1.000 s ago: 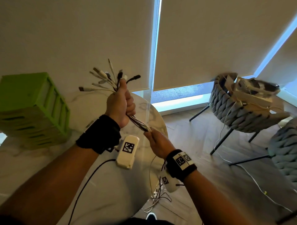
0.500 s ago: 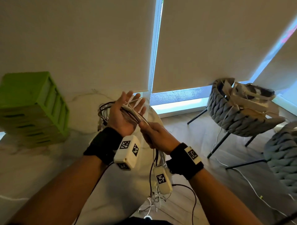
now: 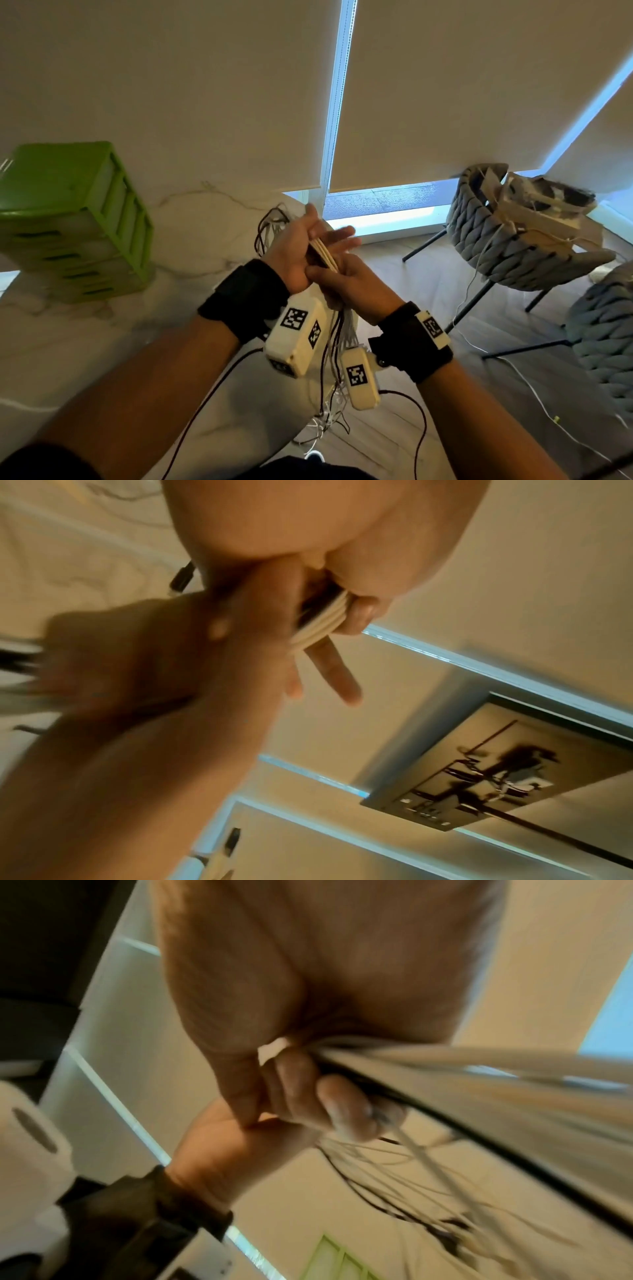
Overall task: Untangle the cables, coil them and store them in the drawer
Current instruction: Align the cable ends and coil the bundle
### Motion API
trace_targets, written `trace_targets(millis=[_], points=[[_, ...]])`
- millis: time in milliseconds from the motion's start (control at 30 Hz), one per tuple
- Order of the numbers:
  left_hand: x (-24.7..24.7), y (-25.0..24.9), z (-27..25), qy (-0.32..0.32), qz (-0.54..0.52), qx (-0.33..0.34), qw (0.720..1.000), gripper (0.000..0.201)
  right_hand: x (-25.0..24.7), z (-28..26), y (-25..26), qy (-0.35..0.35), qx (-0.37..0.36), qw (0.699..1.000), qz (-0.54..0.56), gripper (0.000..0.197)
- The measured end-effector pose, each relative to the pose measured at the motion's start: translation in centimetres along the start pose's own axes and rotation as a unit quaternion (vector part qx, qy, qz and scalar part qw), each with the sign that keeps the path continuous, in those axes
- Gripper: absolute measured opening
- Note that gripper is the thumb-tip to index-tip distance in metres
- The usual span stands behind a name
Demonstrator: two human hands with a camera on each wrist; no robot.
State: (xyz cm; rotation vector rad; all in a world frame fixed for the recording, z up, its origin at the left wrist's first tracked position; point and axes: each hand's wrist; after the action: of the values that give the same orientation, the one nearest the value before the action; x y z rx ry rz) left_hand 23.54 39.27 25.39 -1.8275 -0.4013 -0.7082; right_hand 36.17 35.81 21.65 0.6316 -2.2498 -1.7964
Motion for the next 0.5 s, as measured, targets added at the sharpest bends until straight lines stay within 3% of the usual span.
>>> trace_targets(millis=[100,233,367,500], points=[[1.3,-3.5,0.2,0.016,-0.069,0.046,0.996,0.067,-0.7,-1.1,-2.8,0.004,0.039,0.998,-0.043,0.035],[2.4,-7.0,0.0,0.073,0.0,0.06,0.996,0.068,-2.2,-0.6,-7.2,-0.048,0.114,0.977,-0.172,0.04],[3.1,-9.6,-0.3,0.111,0.015,0.077,0.991,0.065,-4.6,0.2,-12.8,-0.065,0.245,0.919,-0.302,0.043],[2.6,-9.3,-0.3,0.148,0.062,0.035,0.986,0.063,-6.9,1.4,-13.2,-0.099,0.286,0.811,-0.501,0.047]])
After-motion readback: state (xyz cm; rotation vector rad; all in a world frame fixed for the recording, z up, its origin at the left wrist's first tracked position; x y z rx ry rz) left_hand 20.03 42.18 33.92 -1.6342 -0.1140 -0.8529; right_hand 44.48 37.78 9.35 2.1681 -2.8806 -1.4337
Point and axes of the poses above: each hand's wrist, its own z-axis towards the middle knuckle, its own x-axis out of the palm, y = z × x, and after that the axes turned 9 degrees about x, right-handed
